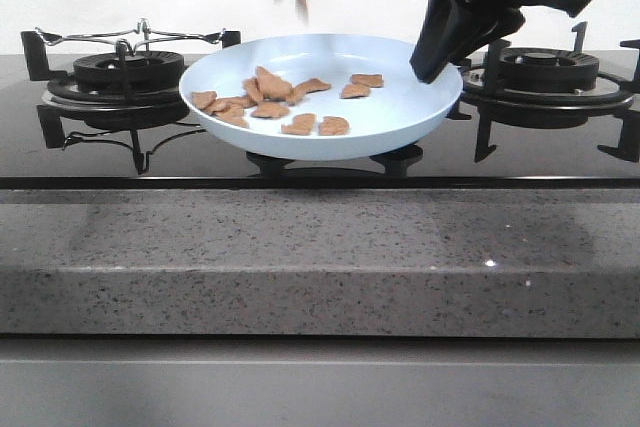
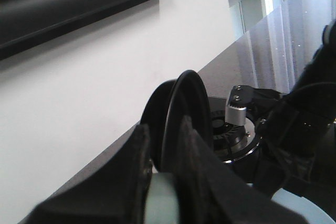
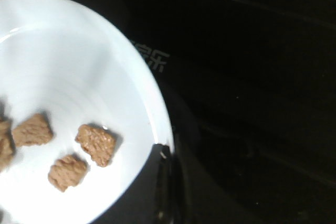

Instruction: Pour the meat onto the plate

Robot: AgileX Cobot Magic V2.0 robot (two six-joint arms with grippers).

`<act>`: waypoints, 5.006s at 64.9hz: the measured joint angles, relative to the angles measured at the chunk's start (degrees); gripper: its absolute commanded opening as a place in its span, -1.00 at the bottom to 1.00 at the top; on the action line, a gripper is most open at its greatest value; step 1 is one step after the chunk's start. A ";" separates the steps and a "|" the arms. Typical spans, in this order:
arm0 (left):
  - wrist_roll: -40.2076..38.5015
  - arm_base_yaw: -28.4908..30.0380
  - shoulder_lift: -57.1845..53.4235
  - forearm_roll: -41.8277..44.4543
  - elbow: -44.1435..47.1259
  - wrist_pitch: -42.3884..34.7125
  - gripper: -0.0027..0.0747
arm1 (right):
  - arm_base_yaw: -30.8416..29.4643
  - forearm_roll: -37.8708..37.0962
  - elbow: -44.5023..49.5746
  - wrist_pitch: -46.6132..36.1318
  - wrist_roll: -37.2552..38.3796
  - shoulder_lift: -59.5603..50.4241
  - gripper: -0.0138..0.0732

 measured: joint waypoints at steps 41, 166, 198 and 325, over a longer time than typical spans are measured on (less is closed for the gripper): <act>3.97 0.00 -0.45 0.00 -0.44 2.48 -0.98 | 0.00 0.00 0.00 0.00 0.00 0.00 -0.96; -65.78 29.08 40.15 -4.34 -14.88 8.21 -0.90 | 0.00 0.00 0.00 0.00 0.00 0.00 -0.96; -65.82 29.27 40.15 -1.32 -14.88 12.82 0.38 | 0.00 0.00 0.00 0.00 0.00 0.00 -0.96; -98.52 5.39 -25.93 80.82 14.83 5.36 0.34 | 0.00 0.13 0.00 0.00 0.00 0.04 -0.96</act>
